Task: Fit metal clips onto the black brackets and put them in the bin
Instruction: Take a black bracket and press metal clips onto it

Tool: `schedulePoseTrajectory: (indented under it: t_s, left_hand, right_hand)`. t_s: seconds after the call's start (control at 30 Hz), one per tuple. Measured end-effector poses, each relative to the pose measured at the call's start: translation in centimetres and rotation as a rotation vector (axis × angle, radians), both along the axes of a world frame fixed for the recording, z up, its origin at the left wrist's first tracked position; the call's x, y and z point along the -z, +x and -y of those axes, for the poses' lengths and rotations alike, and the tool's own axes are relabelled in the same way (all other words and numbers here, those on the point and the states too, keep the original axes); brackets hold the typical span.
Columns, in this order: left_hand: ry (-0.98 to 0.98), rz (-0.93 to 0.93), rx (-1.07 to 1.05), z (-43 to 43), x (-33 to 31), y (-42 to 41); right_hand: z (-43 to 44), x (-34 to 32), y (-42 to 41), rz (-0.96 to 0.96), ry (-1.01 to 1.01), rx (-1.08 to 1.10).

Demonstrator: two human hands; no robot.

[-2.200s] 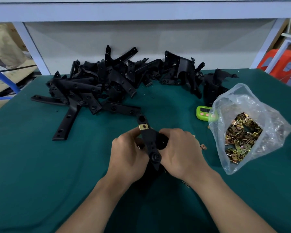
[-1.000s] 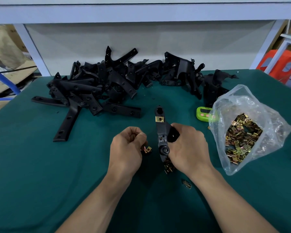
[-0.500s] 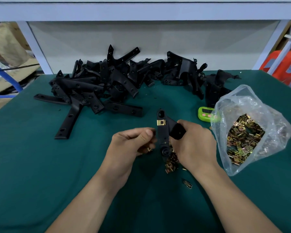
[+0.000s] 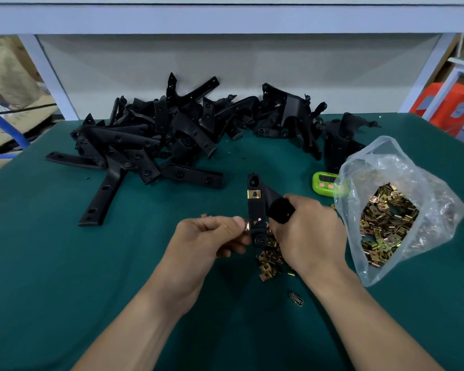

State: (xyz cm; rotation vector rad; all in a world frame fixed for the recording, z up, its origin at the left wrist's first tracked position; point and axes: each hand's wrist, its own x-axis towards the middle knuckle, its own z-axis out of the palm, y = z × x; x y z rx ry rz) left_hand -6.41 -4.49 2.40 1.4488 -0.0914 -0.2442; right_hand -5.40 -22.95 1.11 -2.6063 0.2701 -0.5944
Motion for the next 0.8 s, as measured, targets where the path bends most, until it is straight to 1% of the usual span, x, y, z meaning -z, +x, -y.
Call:
schedulePoseTrajectory:
  t_s: [0.17,0.27,0.4,0.47,0.67,0.73,0.8]
  left_hand:
    - [-0.001,0.028,-0.099,0.5,-0.1,-0.1]
    - [0.035,0.064,-0.144,0.5,-0.2,-0.3]
    - [0.175,0.127,-0.15,0.9,0.1,-0.7]
    - [0.207,0.14,-0.161,0.9,0.4,-0.7]
    - [0.269,0.176,-0.118,0.7,0.6,-0.5]
    - [0.213,0.164,-0.079,0.8,0.5,-0.5]
    - [0.054,0.09,-0.011,0.9,0.3,-0.4]
  right_hand:
    - [-0.3,0.0,-0.1,-0.02,-0.015,-0.003]
    - [-0.4,-0.2,-0.4,-0.023,-0.056,0.01]
    - [-1.0,-0.4,-0.4,-0.04,-0.153,0.051]
    - [-1.1,-0.6,-0.2,-0.051,-0.182,0.06]
    - [-0.9,-0.4,-0.2,-0.106,-0.175,0.038]
    - [-0.8,-0.4,-0.2,-0.107,-0.111,0.018]
    - [-0.8,-0.4,-0.2,-0.107,-0.02,0.01]
